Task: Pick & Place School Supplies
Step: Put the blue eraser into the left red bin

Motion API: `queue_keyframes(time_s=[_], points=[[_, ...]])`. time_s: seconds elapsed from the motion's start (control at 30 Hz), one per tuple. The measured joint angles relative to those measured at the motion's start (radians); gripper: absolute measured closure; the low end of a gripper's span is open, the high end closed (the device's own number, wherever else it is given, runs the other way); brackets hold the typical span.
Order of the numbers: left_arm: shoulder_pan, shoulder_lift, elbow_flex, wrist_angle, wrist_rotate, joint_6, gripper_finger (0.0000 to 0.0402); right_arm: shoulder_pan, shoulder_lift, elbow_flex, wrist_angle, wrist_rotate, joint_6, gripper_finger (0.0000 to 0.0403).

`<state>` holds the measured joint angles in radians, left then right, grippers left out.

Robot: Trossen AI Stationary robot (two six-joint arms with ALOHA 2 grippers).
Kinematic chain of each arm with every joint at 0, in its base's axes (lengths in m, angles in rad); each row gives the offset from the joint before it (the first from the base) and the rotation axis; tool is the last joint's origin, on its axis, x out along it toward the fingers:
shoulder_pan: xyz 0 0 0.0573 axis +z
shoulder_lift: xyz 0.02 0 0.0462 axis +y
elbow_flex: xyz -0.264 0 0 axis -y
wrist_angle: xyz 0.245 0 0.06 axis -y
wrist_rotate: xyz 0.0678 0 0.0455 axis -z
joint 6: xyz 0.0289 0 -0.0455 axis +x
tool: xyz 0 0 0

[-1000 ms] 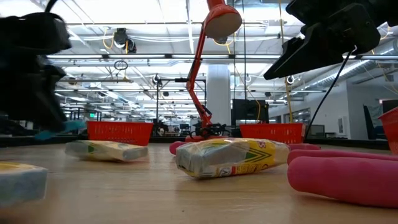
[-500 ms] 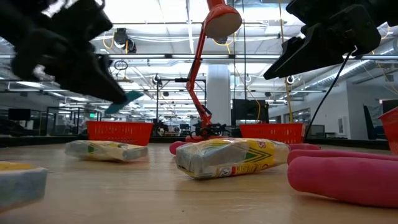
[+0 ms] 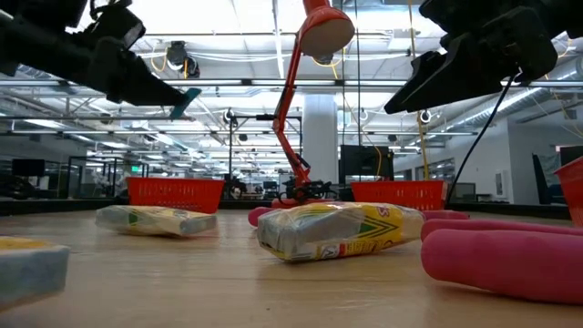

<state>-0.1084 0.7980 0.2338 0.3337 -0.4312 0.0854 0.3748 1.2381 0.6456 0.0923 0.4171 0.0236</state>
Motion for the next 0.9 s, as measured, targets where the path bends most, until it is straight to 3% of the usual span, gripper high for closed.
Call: queue_keyframes(time_s=[0.13,0.5,0.9], points=[[0.134,-0.049,-0.031,-0.016,0.077,-0.009,0.0348,0.0,0.0,0.0,0.01,0.0,-0.009,0.0161],[0.45,0.033,-0.031,-0.095,0.26,-0.088,0.0348,-0.002,0.0,0.0,0.01,0.0,-0.009,0.0161],[0.567,0.211,-0.031,-0.1,0.335,-0.096,0.0348,-0.003,0.0,0.0,0.017,0.005,-0.009,0.0161]])
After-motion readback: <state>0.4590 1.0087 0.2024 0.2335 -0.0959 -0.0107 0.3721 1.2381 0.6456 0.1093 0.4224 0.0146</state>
